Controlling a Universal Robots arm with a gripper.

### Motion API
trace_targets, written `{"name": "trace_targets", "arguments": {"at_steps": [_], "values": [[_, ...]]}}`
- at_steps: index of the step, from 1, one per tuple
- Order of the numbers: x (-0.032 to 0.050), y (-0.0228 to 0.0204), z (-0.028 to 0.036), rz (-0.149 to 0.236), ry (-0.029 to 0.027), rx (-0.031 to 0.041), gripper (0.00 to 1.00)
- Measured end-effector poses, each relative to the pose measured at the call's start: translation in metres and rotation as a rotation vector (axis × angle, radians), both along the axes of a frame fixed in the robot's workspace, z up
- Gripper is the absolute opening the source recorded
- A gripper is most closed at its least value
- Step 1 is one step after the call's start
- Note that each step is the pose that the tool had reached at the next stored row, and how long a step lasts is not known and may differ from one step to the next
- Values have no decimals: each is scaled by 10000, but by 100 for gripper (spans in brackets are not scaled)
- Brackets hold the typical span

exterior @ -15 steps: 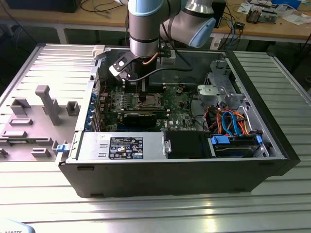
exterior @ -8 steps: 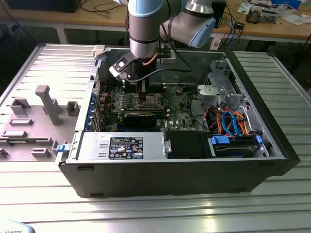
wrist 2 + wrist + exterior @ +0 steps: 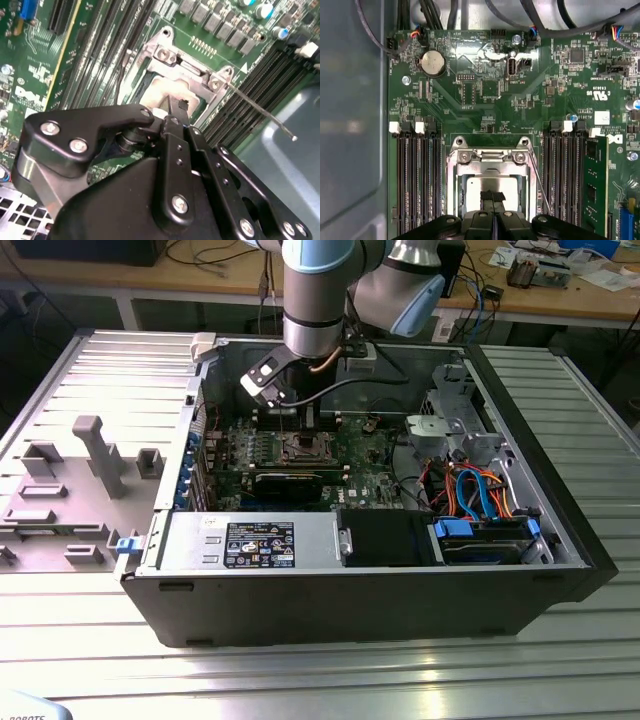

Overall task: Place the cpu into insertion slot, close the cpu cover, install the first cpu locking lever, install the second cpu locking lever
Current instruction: 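Close the cpu cover, then install the first cpu locking lever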

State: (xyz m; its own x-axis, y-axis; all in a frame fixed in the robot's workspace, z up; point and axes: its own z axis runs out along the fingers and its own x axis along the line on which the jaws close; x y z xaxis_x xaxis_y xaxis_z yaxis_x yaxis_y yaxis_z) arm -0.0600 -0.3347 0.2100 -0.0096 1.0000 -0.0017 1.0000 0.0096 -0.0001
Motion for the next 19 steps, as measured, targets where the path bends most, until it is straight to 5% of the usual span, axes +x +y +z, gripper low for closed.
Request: {"name": "trace_targets", "arguments": {"at_steps": [19], "values": [[3, 0, 60, -1, 2, -4, 11]]}}
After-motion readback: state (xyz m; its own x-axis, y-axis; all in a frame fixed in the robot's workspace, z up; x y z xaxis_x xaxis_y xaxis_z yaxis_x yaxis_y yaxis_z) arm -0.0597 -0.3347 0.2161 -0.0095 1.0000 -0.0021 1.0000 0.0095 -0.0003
